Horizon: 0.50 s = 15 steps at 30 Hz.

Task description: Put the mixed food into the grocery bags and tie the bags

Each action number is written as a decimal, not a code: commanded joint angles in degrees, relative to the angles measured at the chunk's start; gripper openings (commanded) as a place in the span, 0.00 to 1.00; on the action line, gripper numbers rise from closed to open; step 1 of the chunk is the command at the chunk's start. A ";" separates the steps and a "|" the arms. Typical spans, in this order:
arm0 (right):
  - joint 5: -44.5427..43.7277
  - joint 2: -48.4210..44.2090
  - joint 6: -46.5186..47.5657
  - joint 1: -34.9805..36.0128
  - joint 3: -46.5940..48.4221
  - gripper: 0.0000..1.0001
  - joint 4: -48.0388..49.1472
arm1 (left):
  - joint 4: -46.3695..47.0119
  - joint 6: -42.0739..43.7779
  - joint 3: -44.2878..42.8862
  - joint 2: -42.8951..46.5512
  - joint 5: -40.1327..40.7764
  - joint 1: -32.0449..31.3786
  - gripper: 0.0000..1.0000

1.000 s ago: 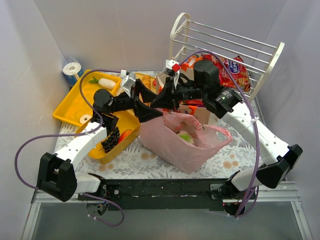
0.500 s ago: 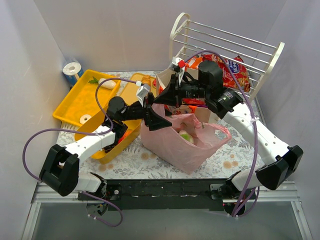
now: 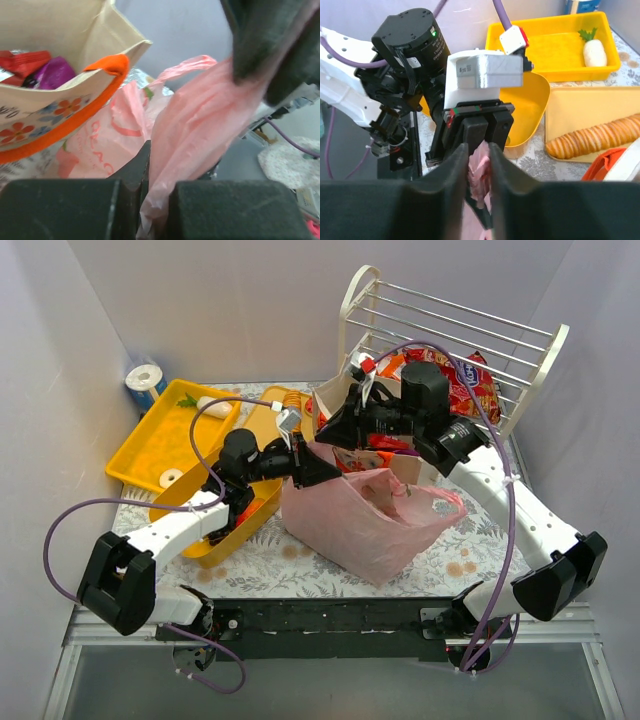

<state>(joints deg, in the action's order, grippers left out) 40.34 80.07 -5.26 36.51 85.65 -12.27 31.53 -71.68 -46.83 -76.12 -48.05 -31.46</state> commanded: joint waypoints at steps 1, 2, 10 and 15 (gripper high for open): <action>-3.68 -2.02 4.98 -0.91 3.30 0.49 -5.20 | -13.24 4.62 -5.20 3.87 7.79 3.24 0.00; -4.21 -3.16 5.08 -1.61 2.86 0.61 -5.91 | -13.77 3.84 -5.12 4.04 7.28 4.99 0.00; 0.79 -12.29 5.79 -12.84 -9.08 0.89 -1.36 | -11.75 -0.65 -0.63 3.78 1.47 18.19 0.00; 7.73 -15.73 2.63 -18.84 -13.39 0.90 4.09 | -9.57 -2.05 0.68 3.08 -0.81 18.81 0.00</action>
<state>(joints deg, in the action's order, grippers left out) 41.21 66.76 -0.16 20.86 74.11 -15.05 20.05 -72.55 -47.40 -74.50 -46.09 -12.93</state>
